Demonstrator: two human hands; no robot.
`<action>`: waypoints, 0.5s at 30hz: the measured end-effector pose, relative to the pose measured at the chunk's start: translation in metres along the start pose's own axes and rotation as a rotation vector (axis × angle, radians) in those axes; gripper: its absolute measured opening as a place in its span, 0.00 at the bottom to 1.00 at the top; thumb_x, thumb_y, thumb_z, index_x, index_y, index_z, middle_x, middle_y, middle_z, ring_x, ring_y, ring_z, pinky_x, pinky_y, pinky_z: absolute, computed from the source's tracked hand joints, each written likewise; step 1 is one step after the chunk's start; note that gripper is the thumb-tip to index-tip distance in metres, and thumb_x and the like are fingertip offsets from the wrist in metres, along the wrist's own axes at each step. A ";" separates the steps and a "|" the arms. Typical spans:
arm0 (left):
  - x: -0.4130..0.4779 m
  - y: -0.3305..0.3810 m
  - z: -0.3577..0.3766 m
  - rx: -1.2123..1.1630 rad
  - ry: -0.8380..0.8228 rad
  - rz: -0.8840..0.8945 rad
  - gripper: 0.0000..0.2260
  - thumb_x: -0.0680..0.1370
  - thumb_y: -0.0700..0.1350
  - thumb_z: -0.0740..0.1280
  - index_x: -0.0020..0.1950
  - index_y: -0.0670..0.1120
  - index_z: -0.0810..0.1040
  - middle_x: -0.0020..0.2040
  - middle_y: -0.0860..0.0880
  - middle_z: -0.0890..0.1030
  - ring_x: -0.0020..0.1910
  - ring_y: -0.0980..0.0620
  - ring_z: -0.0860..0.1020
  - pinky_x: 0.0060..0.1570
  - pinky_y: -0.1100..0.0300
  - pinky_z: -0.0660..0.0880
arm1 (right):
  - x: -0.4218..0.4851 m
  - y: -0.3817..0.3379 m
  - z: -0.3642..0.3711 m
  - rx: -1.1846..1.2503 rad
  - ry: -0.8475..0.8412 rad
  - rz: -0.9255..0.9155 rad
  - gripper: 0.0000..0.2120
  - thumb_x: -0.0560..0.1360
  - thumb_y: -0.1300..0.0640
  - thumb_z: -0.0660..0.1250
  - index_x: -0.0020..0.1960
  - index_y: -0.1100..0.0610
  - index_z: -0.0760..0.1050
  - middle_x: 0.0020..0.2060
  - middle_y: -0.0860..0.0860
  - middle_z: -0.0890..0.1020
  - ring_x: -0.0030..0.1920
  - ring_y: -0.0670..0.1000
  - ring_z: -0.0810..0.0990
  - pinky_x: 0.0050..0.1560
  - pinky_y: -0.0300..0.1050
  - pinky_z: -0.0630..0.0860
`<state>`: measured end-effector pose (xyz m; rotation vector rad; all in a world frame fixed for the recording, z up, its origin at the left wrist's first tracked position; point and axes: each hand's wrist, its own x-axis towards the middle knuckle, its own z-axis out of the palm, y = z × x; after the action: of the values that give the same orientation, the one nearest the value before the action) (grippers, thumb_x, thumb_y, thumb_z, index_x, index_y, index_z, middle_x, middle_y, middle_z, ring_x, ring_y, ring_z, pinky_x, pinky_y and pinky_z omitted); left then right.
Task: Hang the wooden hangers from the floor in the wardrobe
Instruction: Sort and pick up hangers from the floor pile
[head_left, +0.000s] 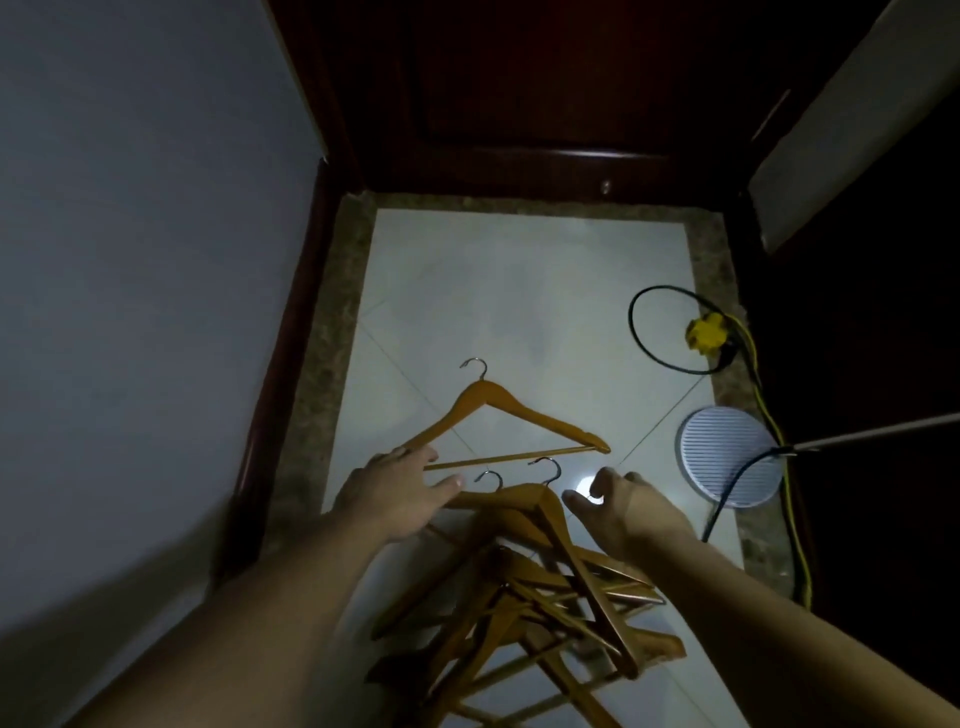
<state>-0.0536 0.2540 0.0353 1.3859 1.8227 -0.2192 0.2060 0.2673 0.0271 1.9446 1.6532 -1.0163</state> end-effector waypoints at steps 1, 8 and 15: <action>0.017 -0.008 0.012 0.005 0.003 -0.001 0.29 0.77 0.67 0.58 0.75 0.56 0.66 0.75 0.50 0.69 0.71 0.45 0.69 0.67 0.44 0.70 | 0.017 0.005 0.012 0.014 0.012 0.014 0.29 0.78 0.32 0.54 0.69 0.51 0.68 0.65 0.56 0.73 0.60 0.56 0.77 0.60 0.55 0.77; 0.136 -0.053 0.084 -0.108 0.086 -0.102 0.30 0.76 0.68 0.57 0.73 0.54 0.68 0.70 0.46 0.73 0.65 0.43 0.74 0.63 0.44 0.73 | 0.144 0.047 0.065 0.075 0.187 0.067 0.25 0.80 0.37 0.56 0.67 0.53 0.71 0.62 0.58 0.75 0.58 0.59 0.78 0.58 0.58 0.77; 0.230 -0.074 0.116 -0.034 0.232 -0.106 0.31 0.78 0.63 0.61 0.77 0.49 0.64 0.71 0.42 0.71 0.68 0.40 0.72 0.65 0.45 0.72 | 0.232 0.062 0.105 0.168 0.332 -0.038 0.28 0.78 0.44 0.64 0.74 0.55 0.66 0.69 0.60 0.71 0.66 0.65 0.72 0.64 0.56 0.71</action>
<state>-0.0745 0.3257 -0.2220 1.3383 2.0837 -0.0837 0.2468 0.3367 -0.2219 2.3031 1.8337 -0.9084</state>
